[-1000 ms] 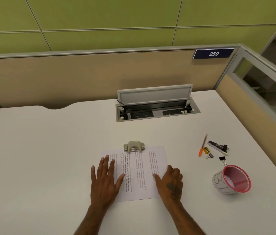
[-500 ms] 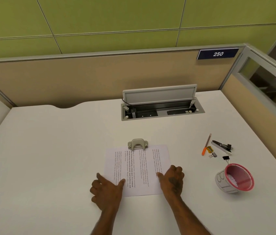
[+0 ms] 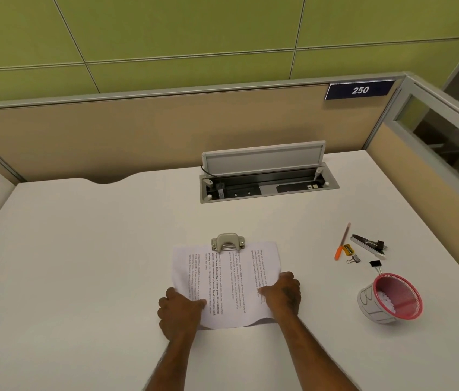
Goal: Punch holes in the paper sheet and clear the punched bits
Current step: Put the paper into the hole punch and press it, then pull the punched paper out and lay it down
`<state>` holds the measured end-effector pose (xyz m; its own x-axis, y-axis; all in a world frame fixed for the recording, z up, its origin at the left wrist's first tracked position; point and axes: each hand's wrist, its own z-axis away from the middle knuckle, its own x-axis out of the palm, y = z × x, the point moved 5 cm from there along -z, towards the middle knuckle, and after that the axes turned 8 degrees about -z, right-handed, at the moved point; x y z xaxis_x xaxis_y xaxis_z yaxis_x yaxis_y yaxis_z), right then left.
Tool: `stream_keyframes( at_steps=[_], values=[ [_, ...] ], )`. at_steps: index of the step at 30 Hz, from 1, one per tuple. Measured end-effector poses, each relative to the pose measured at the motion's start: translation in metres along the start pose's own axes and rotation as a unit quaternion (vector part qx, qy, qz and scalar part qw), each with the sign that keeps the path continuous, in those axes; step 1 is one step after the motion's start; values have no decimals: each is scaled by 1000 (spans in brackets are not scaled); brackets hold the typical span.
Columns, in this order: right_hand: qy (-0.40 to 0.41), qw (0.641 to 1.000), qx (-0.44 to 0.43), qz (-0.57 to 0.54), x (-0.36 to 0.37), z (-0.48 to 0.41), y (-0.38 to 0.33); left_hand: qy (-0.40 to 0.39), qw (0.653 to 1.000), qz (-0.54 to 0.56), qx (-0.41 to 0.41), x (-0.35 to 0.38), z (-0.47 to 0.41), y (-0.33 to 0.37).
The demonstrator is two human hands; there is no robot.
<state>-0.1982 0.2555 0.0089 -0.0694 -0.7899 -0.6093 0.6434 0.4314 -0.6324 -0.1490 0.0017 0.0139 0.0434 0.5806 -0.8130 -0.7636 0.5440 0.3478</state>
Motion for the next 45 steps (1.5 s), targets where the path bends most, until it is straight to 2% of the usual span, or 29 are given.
stream_keyframes(
  at_steps=[7, 15, 27, 41, 45],
  values=[
    [-29, 999, 26, -23, -5, -5, -3, -28, 999, 43, -17, -5, -8, 1],
    [-42, 995, 4, -87, -14, -19, 4, -51, 996, 69, -27, -12, -27, -11],
    [-70, 993, 5, -97, -18, -29, 16, -64, 991, 102, 54, -24, -43, -22],
    [-104, 981, 10, -166, -22, 9, 52, -132, 965, 217, 68, -13, -24, -84],
    [-140, 971, 7, -195, -26, 20, 56, -127, 956, 260, 57, -12, -6, -97]
  ],
)
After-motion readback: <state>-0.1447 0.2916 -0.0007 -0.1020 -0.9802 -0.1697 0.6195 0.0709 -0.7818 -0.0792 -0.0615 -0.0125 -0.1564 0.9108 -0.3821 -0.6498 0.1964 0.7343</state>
